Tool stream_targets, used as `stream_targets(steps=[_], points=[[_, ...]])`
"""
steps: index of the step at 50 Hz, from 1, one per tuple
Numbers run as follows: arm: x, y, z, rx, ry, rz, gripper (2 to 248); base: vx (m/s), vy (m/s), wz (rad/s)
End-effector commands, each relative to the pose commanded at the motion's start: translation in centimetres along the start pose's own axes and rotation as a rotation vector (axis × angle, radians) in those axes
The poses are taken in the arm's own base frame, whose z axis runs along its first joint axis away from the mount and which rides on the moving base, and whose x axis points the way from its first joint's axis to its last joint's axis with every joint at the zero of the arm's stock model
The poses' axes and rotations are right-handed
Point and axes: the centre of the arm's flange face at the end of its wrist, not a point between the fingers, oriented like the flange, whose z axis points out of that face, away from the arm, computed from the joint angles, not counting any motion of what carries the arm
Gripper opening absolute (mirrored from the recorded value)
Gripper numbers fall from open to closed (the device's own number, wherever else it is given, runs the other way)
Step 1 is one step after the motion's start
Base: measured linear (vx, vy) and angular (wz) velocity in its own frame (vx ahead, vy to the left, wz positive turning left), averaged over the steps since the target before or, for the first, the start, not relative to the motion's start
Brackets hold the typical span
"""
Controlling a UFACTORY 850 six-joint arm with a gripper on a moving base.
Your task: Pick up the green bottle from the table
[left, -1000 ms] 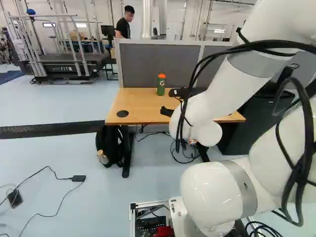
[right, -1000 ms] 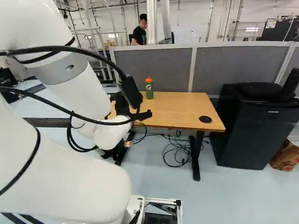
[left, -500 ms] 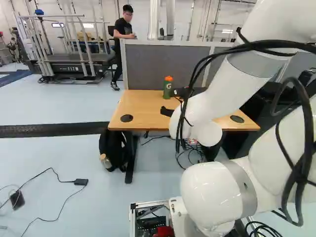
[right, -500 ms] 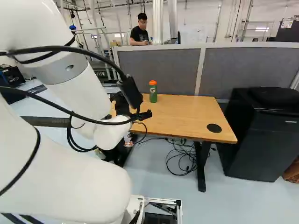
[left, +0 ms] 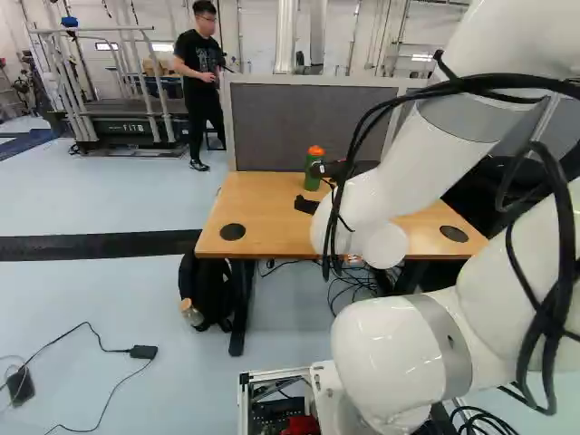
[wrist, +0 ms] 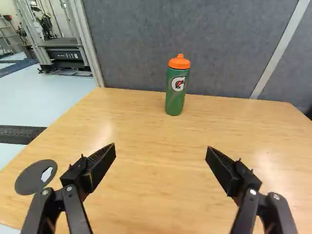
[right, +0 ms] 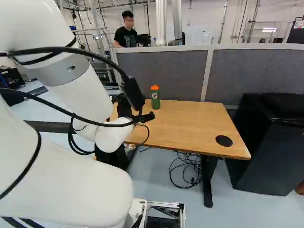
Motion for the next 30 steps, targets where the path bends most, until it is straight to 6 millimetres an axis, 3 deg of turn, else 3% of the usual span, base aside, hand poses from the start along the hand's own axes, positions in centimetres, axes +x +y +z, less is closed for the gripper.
stream_targets(steps=[1,30], points=[[0.5,0.0,1.0,0.0,-0.005,0.0,247,0.159,0.0,-0.007],[2.8,0.0,6.2,0.0,-0.02,0.0,247,0.015,0.001,0.0]])
